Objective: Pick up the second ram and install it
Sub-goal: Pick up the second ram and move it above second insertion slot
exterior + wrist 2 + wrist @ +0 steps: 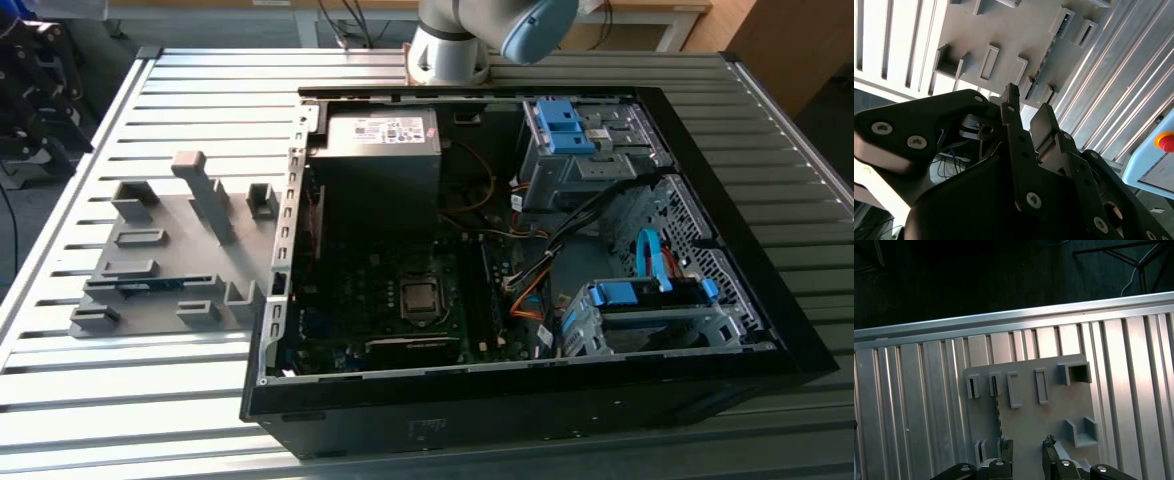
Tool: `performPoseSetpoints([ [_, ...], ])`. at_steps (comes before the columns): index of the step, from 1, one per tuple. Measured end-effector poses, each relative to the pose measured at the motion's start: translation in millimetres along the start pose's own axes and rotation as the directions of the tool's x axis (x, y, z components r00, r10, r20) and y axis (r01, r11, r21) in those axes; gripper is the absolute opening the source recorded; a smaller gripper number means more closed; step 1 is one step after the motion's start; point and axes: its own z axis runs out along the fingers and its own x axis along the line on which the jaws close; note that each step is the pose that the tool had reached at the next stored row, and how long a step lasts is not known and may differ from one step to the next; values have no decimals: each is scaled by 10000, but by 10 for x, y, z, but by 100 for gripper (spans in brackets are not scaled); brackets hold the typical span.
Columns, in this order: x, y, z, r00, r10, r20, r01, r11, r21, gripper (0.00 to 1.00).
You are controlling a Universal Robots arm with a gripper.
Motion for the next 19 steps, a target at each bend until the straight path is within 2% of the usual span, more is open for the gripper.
performPoseSetpoints([
  [10, 17, -2, 54, 10000, -86, -1, 86, 10000, -2, 37],
  [19, 23, -3, 70, 10000, -93, 0, 93, 10000, 0, 37],
])
